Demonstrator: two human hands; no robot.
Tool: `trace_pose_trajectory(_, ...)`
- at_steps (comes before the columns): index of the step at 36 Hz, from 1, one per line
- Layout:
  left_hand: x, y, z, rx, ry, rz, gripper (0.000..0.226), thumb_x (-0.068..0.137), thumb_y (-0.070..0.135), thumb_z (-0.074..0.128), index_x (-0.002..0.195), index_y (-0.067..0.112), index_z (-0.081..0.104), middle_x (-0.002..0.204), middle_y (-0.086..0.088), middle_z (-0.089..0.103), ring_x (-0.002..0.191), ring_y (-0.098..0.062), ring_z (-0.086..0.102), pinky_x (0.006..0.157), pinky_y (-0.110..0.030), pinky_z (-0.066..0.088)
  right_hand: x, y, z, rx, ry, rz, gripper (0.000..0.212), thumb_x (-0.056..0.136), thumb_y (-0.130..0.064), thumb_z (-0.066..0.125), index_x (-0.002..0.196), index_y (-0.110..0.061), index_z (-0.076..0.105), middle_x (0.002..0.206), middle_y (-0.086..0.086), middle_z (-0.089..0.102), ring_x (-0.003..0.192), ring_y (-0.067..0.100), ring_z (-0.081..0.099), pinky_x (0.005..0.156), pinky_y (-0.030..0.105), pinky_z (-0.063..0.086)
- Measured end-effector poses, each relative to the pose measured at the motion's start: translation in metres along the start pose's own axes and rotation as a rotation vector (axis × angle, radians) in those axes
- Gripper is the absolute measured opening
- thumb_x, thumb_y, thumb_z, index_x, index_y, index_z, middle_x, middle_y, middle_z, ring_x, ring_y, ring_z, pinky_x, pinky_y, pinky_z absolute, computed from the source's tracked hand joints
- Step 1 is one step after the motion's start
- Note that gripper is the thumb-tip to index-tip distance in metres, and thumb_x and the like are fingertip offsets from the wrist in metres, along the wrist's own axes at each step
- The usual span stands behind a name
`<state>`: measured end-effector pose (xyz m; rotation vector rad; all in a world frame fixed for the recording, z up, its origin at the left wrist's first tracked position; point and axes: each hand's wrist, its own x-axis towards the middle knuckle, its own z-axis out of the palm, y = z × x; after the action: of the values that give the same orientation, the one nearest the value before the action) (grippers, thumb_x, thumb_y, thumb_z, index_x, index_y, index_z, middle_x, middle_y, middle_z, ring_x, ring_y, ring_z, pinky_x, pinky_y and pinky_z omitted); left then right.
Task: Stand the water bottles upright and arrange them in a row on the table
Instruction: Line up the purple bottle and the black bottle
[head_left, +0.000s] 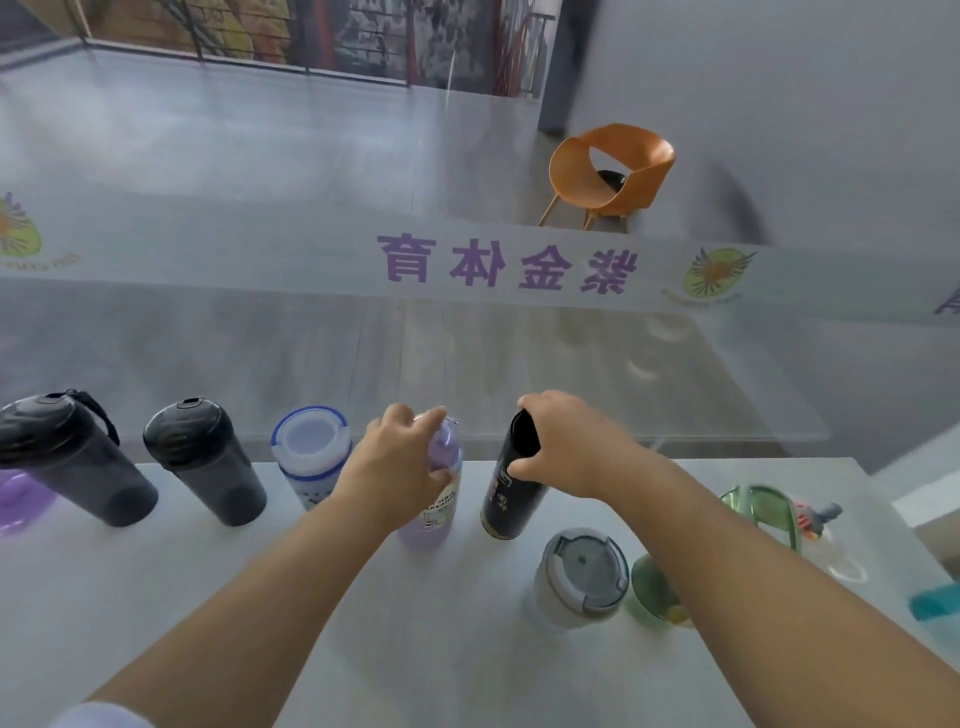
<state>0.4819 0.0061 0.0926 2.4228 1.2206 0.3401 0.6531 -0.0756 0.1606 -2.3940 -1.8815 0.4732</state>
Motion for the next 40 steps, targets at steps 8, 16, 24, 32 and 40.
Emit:
trace_pose_trajectory(8, 0.011, 0.008, 0.006, 0.018, 0.024, -0.026, 0.057, 0.079, 0.037, 0.064, 0.13, 0.026, 0.041, 0.122, -0.01, 0.047, 0.106, -0.031, 0.048, 0.083, -0.036, 0.046, 0.015, 0.015, -0.006, -0.018, -0.058, -0.005, 0.047, 0.077, -0.032, 0.067, 0.114, -0.009, 0.049, 0.109, 0.009, 0.051, 0.095, 0.028, 0.052, 0.081, 0.042, 0.05)
trace_pose_trajectory(16, 0.012, 0.009, 0.007, -0.002, 0.015, -0.028, 0.057, 0.081, 0.031, 0.064, 0.132, 0.026, 0.038, 0.127, -0.01, 0.046, 0.112, -0.03, 0.045, 0.088, -0.037, 0.046, 0.018, 0.026, -0.003, -0.009, -0.083, -0.031, 0.052, 0.077, -0.03, 0.068, 0.12, -0.009, 0.049, 0.115, 0.01, 0.051, 0.098, 0.029, 0.053, 0.082, 0.042, 0.052)
trace_pose_trajectory(24, 0.01, 0.01, 0.007, -0.06, -0.002, -0.052, 0.062, 0.081, 0.026, 0.065, 0.136, 0.025, 0.035, 0.132, -0.008, 0.044, 0.118, -0.031, 0.041, 0.095, -0.039, 0.043, 0.022, 0.028, -0.002, -0.03, -0.107, -0.062, 0.046, 0.078, -0.026, 0.067, 0.117, -0.009, 0.049, 0.117, 0.009, 0.048, 0.1, 0.03, 0.052, 0.078, 0.04, 0.051)
trace_pose_trajectory(32, 0.01, 0.008, 0.005, -0.109, 0.034, -0.048, 0.058, 0.076, 0.025, 0.069, 0.127, 0.02, 0.042, 0.129, -0.009, 0.049, 0.112, -0.032, 0.047, 0.089, -0.036, 0.043, 0.024, 0.033, 0.0, -0.011, -0.117, -0.076, 0.059, 0.08, -0.023, 0.066, 0.132, -0.009, 0.041, 0.135, 0.008, 0.041, 0.116, 0.03, 0.045, 0.088, 0.042, 0.049)
trace_pose_trajectory(40, 0.01, 0.011, -0.001, -0.024, -0.013, -0.025, 0.053, 0.078, 0.027, 0.066, 0.125, 0.019, 0.042, 0.125, -0.009, 0.049, 0.104, -0.032, 0.052, 0.085, -0.037, 0.047, 0.021, 0.037, 0.004, 0.016, -0.095, -0.112, 0.076, 0.083, -0.025, 0.065, 0.146, -0.016, 0.024, 0.149, 0.003, 0.03, 0.133, 0.028, 0.031, 0.102, 0.04, 0.04)
